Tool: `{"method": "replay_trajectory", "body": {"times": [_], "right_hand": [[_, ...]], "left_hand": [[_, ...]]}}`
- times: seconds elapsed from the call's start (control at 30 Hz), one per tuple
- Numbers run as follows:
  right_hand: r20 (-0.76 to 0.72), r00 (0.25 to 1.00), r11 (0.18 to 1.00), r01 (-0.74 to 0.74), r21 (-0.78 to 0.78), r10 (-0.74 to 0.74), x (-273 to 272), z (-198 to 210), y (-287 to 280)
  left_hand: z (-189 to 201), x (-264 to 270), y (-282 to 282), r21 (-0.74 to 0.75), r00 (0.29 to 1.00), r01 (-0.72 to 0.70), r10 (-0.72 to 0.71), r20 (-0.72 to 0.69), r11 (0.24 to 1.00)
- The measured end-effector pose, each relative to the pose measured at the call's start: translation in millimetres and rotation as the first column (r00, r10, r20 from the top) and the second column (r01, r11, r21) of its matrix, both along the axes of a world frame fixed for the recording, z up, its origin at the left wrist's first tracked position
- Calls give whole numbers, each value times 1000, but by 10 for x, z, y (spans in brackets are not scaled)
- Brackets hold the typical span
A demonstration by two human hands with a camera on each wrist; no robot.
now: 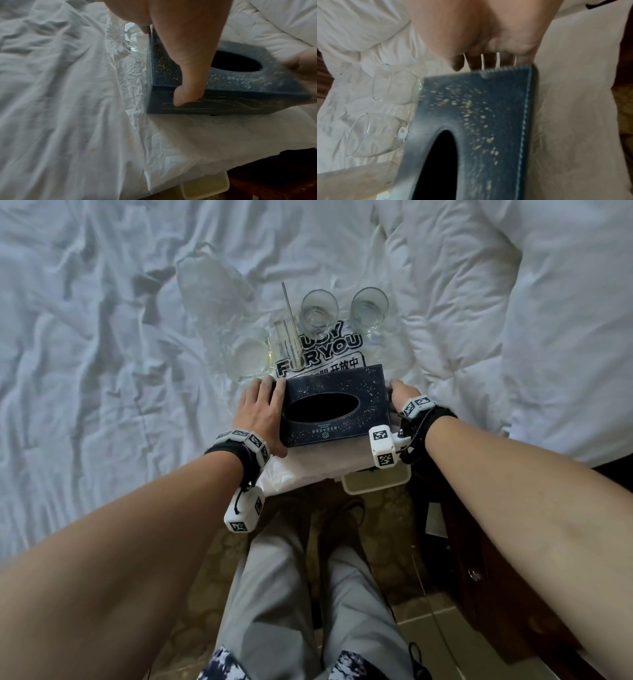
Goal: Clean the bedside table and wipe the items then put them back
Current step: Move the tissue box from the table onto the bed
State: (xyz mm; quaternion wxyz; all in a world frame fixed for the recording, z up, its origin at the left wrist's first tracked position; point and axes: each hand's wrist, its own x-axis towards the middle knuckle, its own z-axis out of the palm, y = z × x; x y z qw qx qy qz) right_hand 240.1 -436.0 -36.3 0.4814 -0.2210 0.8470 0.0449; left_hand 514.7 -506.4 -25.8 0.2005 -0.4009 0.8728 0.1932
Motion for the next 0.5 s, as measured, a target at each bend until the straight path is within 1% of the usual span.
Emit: {"method": "replay_trajectory", "body": {"times": [0.03, 0.1, 0.2, 0.3, 0.4, 0.5], "right_hand": [[-11, 1000, 1000, 13, 7, -13, 4, 3, 1], [-28, 999, 999, -35, 19, 36, -10, -10, 20], [1, 999, 999, -46, 18, 46, -19, -36, 35], [8, 1000, 1000, -22, 9, 22, 15, -73, 36], [-22, 999, 999, -42, -6, 42, 79, -43, 37], [-69, 993, 994, -98, -41, 95, 123, 49, 46]], "left_hand": [[-9, -12, 6, -5, 1000, 4, -4, 7, 1000], [-38, -34, 28, -16, 1000, 8, -8, 26, 1000], [-86, -52, 78, -44, 998, 7, -5, 58, 999], [-108, -56, 121, -63, 997, 6, -1, 79, 998], [-97, -74, 135, -60, 993, 5, 2, 115, 998], [-49, -104, 148, -41, 989, -12, 18, 149, 999]]}}
